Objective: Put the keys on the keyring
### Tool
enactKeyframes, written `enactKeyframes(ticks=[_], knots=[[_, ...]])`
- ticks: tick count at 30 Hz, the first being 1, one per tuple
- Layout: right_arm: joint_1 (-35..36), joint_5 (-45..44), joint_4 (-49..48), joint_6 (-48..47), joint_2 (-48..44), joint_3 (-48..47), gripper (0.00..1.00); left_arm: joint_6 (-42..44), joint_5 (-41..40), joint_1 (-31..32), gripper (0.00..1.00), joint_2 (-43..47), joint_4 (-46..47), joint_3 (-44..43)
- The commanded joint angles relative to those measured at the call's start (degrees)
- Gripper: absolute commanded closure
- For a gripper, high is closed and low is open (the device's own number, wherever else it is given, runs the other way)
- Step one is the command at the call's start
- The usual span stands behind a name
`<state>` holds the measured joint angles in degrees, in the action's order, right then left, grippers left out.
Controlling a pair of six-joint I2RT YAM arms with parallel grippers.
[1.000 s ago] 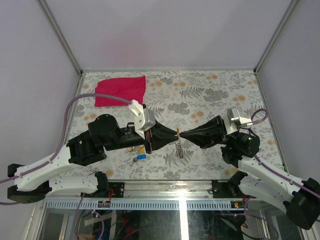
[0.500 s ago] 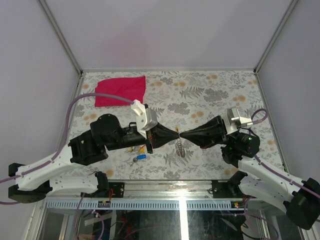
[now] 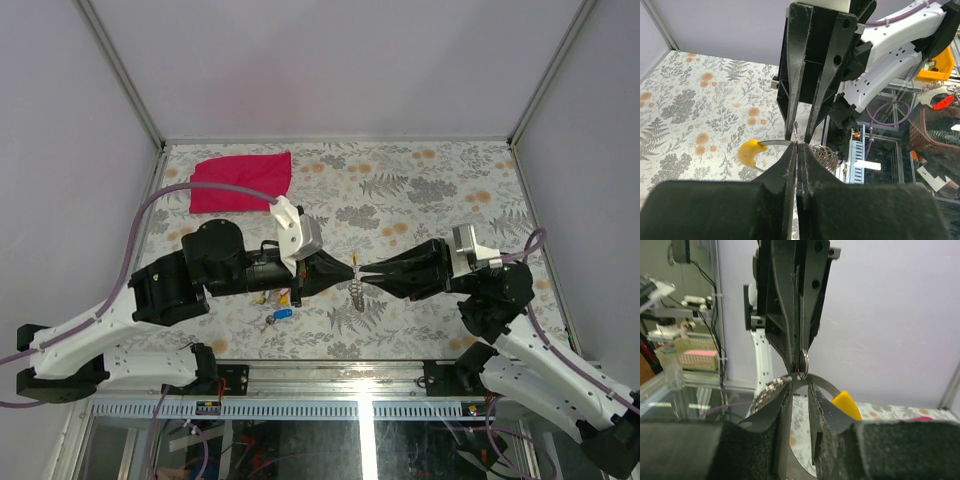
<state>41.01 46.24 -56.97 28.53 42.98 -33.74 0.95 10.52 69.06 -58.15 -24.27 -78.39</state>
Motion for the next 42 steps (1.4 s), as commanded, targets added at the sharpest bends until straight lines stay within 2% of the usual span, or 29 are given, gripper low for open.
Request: enactKeyframes(ticks=[1,9,21,36,42], knots=[[0.4,2.0,20.2,-14.3,-5.0,-4.0,0.73,3.5,0.0,0.4,1.00,-1.1,-6.6,-4.6],[0.4,1.2,32.9,-22.4,-7.2,-6.3,0.69,6.6,1.9,0.4,1.00,-5.1,-14.9,-9.1],[0.4,4.1,32.1,-21.7,-4.7,-7.4,0.65,8.5,3.0,0.4,1.00,-7.9,-19.3,-11.6],[0.4,6.5,27.8,-18.8,-3.0,-7.2,0.71,9.6,2.8,0.4,1.00,-10.0,-22.2,-12.8],[0.4,7.3,28.8,-18.8,-2.8,-7.4,0.84,9.7,2.9,0.3,1.00,-9.9,-22.5,-12.9]])
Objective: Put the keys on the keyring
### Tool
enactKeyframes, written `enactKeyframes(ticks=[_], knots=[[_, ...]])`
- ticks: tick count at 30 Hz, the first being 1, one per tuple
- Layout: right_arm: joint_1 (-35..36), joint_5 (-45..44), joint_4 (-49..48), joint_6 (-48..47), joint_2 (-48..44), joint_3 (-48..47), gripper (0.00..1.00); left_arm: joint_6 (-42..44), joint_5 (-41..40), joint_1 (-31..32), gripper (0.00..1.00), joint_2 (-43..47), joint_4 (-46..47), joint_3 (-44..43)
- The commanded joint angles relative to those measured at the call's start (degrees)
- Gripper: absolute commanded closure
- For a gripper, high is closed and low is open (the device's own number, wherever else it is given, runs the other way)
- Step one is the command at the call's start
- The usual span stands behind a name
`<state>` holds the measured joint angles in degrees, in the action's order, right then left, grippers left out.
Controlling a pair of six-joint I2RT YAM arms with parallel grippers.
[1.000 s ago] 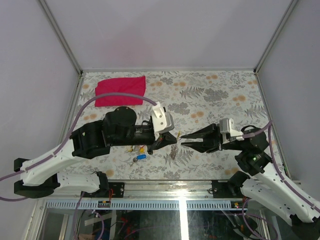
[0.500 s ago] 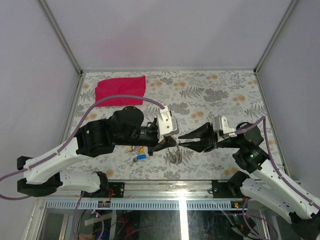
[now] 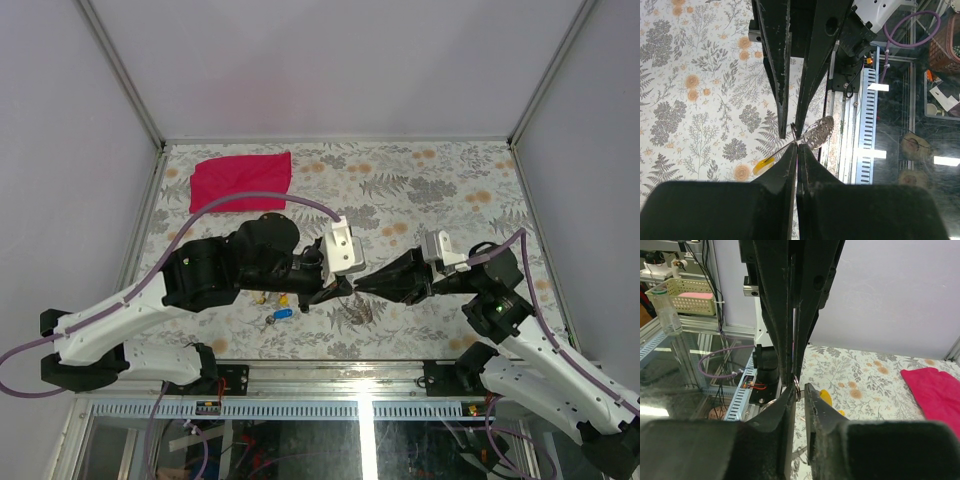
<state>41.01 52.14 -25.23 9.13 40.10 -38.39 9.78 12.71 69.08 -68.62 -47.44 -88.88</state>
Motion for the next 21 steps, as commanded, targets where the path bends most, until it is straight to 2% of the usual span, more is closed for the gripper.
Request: enactKeyframes(ticks=[1,4,8,10,12,14,17,21], knots=[[0.4,1.6,-2.6,0.5,0.1,-2.8,0.90,0.9,0.7,0.3,1.00,0.6,0.6,-2.5],[0.4,2.4,-1.8,0.4,0.3,-3.1,1.00,0.9,0.5,0.3,1.00,0.7,0.5,-2.5],[0.4,2.0,-3.4,1.9,-0.2,-2.6,1.00,0.7,-0.4,0.4,0.98,1.2,0.7,-2.5],[0.4,-0.1,-9.1,5.2,-0.9,-1.1,1.00,-0.1,-1.7,0.3,0.88,2.2,2.2,-1.7],[0.4,-2.4,-16.0,9.4,-1.1,1.0,1.00,-1.5,-3.7,0.4,0.73,4.5,5.5,0.9],[0.3,-4.2,-22.2,12.9,-1.0,3.2,1.00,-3.4,-6.6,0.3,0.64,7.7,9.7,4.5],[0.4,-6.6,-29.1,16.5,-0.6,4.8,1.00,-6.9,-9.6,0.3,0.58,12.5,15.3,9.8],[0.4,-8.9,-35.7,19.5,0.3,6.1,1.00,-10.2,-12.1,0.3,0.58,17.2,19.5,14.1]])
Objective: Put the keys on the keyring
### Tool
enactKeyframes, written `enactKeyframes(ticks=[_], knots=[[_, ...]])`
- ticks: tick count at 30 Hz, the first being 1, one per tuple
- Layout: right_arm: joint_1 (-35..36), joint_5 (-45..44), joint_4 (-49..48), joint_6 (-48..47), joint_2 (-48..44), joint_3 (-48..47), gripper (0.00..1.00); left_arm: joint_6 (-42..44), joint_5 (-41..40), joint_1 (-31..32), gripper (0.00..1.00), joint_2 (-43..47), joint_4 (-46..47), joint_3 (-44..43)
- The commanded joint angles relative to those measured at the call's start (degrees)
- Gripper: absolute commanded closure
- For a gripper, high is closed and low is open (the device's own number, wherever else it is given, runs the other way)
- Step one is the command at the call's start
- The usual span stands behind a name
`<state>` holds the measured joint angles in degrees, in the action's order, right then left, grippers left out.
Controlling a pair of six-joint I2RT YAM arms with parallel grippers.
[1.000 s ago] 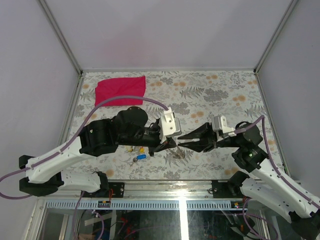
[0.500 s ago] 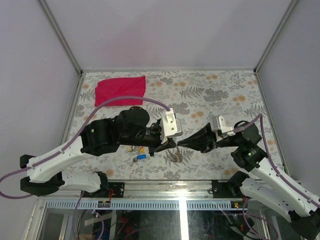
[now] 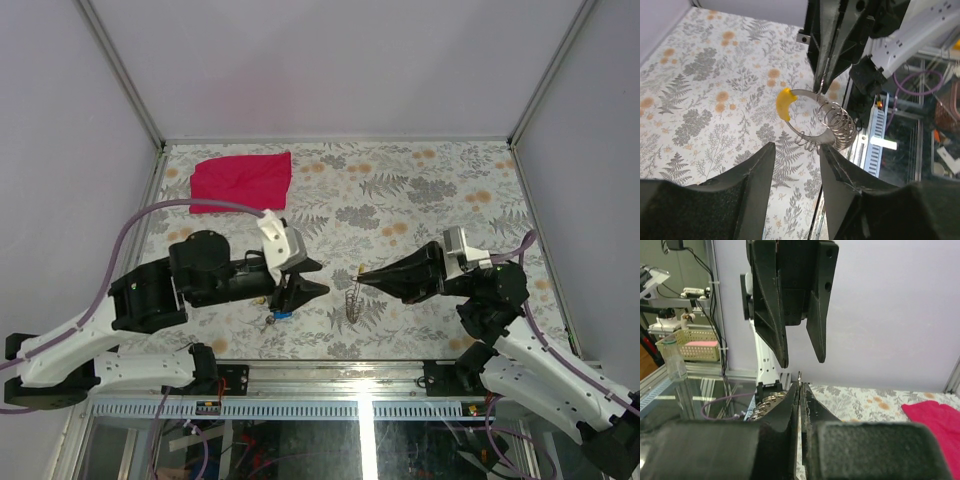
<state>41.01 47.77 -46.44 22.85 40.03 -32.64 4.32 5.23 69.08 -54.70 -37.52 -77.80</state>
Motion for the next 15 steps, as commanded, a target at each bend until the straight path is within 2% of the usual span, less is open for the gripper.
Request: enactKeyframes(ticks=[1,9,12,15], knots=[[0.4,-4.9,-16.0,6.6,0.8,0.5,1.00,-5.3,-5.4,0.3,0.58,3.9,10.0,3.6],[0.4,-4.5,-25.9,10.6,3.4,2.3,1.00,-8.3,-7.6,0.3,0.58,5.9,12.5,6.5],[0.4,-3.1,-26.2,8.5,3.1,3.0,1.00,-8.5,-7.1,0.3,0.58,5.4,12.6,6.4],[0.4,-1.0,-22.3,3.2,1.9,2.5,1.00,-8.7,-6.9,0.3,0.58,5.3,12.6,6.4]])
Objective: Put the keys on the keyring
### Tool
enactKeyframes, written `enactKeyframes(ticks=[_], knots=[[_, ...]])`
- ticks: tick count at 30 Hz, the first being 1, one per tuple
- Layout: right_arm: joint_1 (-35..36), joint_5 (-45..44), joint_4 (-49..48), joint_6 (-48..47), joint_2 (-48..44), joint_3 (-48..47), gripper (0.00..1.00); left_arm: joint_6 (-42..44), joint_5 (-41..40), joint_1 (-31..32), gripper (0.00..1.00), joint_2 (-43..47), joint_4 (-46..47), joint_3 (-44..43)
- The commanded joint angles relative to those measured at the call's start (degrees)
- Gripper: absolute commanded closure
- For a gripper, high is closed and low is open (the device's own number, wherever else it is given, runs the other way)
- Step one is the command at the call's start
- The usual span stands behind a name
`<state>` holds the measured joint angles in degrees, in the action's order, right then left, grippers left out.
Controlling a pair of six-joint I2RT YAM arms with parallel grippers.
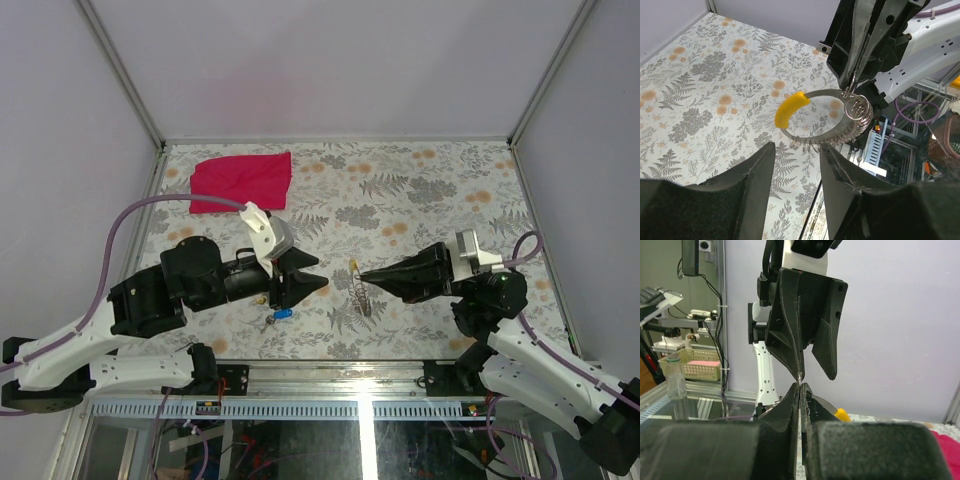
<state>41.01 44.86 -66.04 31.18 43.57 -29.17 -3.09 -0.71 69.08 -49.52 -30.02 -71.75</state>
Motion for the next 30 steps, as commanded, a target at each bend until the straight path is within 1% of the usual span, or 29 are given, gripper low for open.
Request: enactKeyframes(ticks=[1,6,9,11,13,15,17,18,20,23,26,28,30], knots=[[0.4,2.4,-1.1,-6.9,-2.2,-1.3,1.00,-1.3,-0.9,0.3,0.58,0.1,5.1,0.4],[0.4,5.8,8.6,-14.4,-3.3,-4.6,1.00,-2.0,-1.7,0.3,0.58,0.2,5.1,1.2],[0.4,4.9,15.9,-21.9,-5.5,-4.8,1.00,-3.0,-2.9,0.3,0.58,0.2,5.0,2.0],[0.3,3.0,24.2,-28.6,-7.4,-6.0,1.00,-4.4,-5.1,0.3,0.58,0.1,4.1,2.6],[0.3,0.3,35.8,-34.7,-8.6,-8.8,1.00,-6.9,-8.6,0.3,0.58,-0.5,2.3,3.0],[0.4,-4.2,46.1,-37.6,-9.2,-11.7,1.00,-10.0,-13.3,0.0,0.58,-1.5,-0.3,3.6],[0.3,-9.5,55.4,-37.8,-8.8,-14.6,1.00,-13.4,-16.3,-1.4,0.58,-2.4,-3.0,4.7],[0.4,-11.4,59.1,-37.8,-8.5,-15.7,1.00,-15.1,-16.5,-3.3,0.58,-2.9,-4.3,5.5],[0.4,-12.7,64.4,-36.8,-8.0,-16.6,1.00,-17.3,-12.9,-8.6,0.59,-3.3,-5.6,7.8],[0.4,-13.7,66.7,-33.5,-8.0,-15.8,1.00,-19.2,-7.1,-16.8,0.59,-3.6,-5.4,11.9],[0.4,-16.3,68.0,-30.4,-9.0,-14.1,1.00,-21.4,-5.5,-23.8,0.60,-5.2,-6.1,15.1],[0.4,-17.5,69.7,-29.6,-9.5,-13.4,1.00,-23.8,-6.1,-25.9,0.60,-6.1,-5.7,17.3],[0.4,-18.1,71.1,-28.5,-9.7,-13.0,1.00,-26.4,-8.3,-26.6,0.60,-6.8,-5.4,19.4]])
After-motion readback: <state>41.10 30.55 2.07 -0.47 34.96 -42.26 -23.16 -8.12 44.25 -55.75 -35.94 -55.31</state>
